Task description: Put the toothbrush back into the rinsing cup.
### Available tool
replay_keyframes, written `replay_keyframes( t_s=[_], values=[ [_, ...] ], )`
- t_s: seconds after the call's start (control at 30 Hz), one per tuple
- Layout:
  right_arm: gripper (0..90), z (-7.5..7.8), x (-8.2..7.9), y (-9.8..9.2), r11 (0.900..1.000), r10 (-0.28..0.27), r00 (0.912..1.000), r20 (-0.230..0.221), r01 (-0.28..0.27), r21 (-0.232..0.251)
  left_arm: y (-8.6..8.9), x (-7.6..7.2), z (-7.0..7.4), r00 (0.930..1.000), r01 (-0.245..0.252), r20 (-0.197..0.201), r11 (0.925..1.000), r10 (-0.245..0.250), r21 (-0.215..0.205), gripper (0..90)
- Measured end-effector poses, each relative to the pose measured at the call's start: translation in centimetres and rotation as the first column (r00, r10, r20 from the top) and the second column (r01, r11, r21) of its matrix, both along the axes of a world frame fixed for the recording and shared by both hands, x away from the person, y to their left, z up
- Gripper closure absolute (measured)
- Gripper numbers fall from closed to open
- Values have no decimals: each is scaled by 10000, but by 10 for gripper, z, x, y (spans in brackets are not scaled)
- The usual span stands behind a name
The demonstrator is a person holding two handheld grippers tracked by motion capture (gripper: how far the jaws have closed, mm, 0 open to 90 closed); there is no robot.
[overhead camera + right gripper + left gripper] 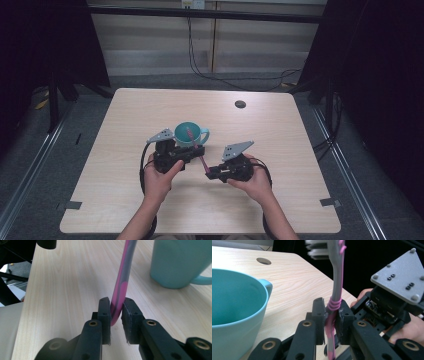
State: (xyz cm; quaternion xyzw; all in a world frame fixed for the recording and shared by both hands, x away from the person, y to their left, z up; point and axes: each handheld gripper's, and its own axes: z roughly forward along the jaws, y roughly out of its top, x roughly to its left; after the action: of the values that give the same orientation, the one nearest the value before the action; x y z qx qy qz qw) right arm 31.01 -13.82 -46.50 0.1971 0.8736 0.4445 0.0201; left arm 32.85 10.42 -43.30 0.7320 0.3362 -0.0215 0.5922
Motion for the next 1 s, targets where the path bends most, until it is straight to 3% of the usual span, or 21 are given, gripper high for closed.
replay_keyframes(
  t_s=[0.1,0.23,0.4,0.63,0.77,1.0],
  values=[
    [763,0,0,5,9999,81,10000,-36,-81,65,-4,0,2,10000,-1,64,10000,1,-72,801],
    [720,2,-3,10,9993,352,9994,-7,-352,123,-8,0,5,9999,151,62,9996,-153,219,804],
    [433,6,-2,5,9997,-100,9999,107,97,231,-5,1,8,9999,12,172,9997,-16,236,804],
    [253,2,-5,-14,9960,-789,9966,238,798,-391,2,3,17,9989,-171,449,9986,149,506,804],
    [193,-7,-9,-24,9825,-1391,9894,415,1431,-1189,7,5,20,9984,-218,540,9976,182,657,803],
    [152,-23,-12,-45,9588,-2437,9695,240,2446,-1444,14,9,26,9982,-283,550,9961,237,836,803]
  ],
)
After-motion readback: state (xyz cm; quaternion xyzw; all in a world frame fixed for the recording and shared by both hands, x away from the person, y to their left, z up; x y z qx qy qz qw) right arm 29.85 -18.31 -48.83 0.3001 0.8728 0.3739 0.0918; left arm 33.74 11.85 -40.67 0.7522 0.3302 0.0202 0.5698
